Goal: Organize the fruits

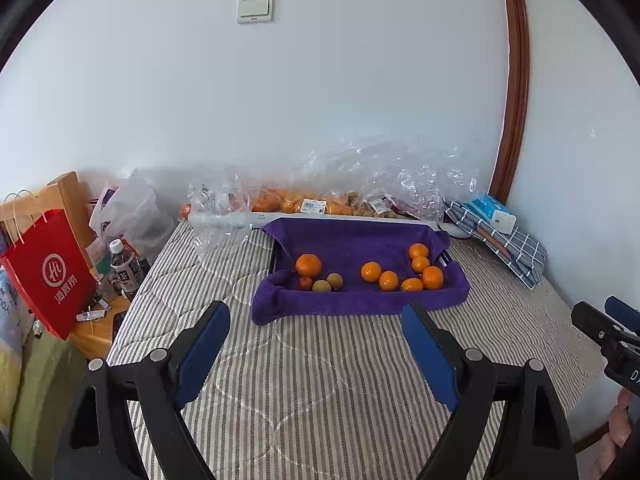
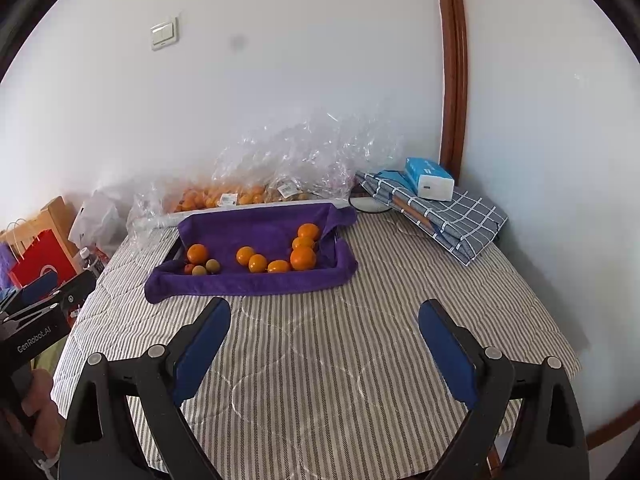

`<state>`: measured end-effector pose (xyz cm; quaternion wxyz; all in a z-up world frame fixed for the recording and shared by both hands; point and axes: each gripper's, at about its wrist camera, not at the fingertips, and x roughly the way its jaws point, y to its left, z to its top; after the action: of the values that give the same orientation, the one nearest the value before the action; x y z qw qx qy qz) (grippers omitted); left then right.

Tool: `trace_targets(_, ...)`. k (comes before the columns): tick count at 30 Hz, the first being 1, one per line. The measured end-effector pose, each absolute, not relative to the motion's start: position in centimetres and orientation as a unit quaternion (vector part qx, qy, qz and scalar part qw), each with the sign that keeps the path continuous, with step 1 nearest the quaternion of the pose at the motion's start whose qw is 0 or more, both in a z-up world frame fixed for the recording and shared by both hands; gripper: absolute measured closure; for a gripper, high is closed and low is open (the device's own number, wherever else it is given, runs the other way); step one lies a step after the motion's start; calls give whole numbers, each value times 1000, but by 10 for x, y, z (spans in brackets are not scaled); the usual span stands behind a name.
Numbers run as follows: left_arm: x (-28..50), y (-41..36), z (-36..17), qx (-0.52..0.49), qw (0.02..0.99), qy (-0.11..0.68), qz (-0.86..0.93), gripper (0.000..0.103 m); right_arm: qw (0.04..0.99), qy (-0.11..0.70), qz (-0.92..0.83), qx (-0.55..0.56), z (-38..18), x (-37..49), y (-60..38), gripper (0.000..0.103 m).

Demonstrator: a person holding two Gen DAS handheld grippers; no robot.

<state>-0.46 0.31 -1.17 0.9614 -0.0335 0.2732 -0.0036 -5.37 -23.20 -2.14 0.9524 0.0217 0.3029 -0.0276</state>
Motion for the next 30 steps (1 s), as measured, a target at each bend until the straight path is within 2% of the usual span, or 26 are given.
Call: trace_targets(30, -10, 5, -6, -31, 962, 272, -1, 16, 952, 303, -22, 22, -22, -56, -226, 9)
